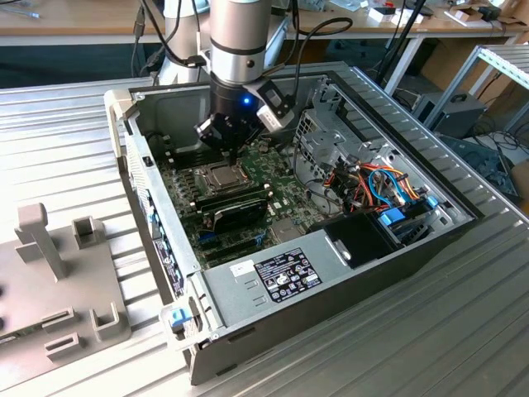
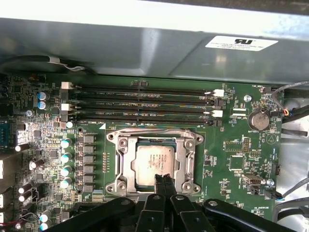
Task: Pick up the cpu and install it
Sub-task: 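Install the second cpu locking lever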
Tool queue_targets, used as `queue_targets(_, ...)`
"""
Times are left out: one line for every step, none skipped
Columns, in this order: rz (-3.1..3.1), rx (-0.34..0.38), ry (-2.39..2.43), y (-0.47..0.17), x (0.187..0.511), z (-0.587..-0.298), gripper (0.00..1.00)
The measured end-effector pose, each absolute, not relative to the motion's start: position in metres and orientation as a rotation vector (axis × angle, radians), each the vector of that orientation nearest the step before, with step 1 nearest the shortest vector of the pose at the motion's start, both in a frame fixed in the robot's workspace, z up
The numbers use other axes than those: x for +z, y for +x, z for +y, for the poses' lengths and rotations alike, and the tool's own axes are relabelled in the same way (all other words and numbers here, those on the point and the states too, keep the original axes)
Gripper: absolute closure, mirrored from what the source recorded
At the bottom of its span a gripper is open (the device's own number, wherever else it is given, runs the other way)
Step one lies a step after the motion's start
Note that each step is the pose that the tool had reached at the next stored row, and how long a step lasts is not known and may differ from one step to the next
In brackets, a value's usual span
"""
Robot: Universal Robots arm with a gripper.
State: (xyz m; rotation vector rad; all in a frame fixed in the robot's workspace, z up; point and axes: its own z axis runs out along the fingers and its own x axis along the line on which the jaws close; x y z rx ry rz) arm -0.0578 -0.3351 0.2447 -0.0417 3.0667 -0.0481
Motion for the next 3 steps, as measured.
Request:
queue_targets(3.067, -0.048, -0.042, -0.0575, 0.2447, -0.3351, 0.89)
queue_targets(3.067, -0.048, -0.042, -0.0572, 0.2447, -0.3351, 0.89)
queue_targets(3.067, -0.048, -0.042, -0.057, 0.2447, -0.3351, 0.89)
